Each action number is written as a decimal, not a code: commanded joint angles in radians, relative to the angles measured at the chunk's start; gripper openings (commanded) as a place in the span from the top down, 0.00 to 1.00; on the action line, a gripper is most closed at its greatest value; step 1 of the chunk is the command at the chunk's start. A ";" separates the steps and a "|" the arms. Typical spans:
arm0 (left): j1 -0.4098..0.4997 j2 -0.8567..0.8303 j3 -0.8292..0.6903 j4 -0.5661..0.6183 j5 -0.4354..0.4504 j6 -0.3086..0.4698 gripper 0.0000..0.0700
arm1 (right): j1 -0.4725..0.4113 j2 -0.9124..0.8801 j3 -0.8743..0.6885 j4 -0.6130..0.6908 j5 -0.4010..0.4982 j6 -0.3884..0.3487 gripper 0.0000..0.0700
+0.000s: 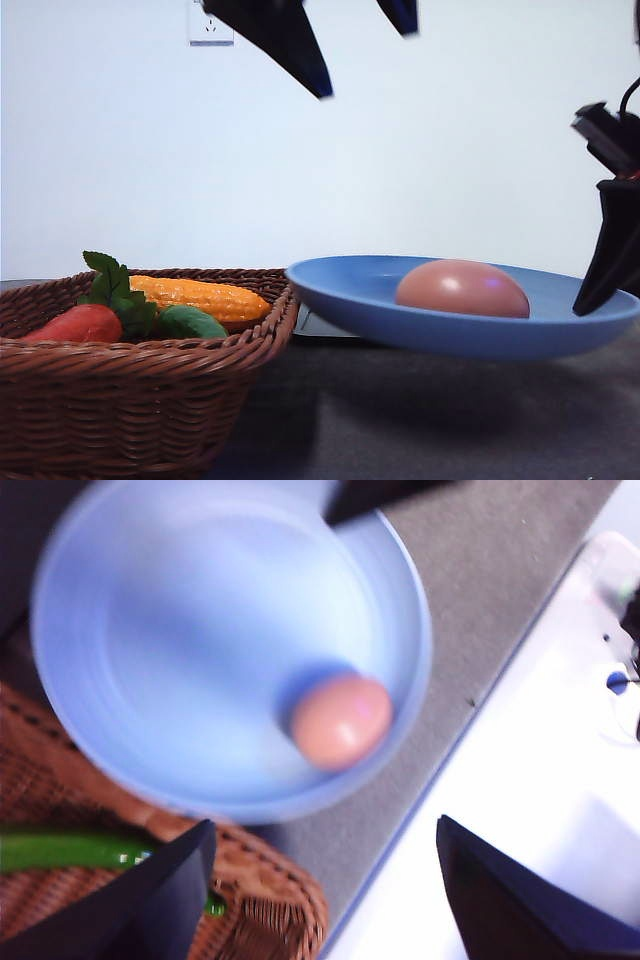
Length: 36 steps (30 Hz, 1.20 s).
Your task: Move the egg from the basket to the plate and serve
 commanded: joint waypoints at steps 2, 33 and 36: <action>-0.012 -0.025 0.025 -0.010 0.002 0.008 0.37 | -0.021 0.079 0.091 0.013 -0.008 -0.030 1.00; -0.012 -0.182 0.025 -0.058 -0.058 -0.027 0.42 | -0.041 0.723 0.789 -0.144 0.104 -0.037 0.73; -0.012 -0.182 0.025 -0.056 -0.059 -0.028 0.42 | -0.045 0.723 0.789 -0.143 0.120 -0.044 0.69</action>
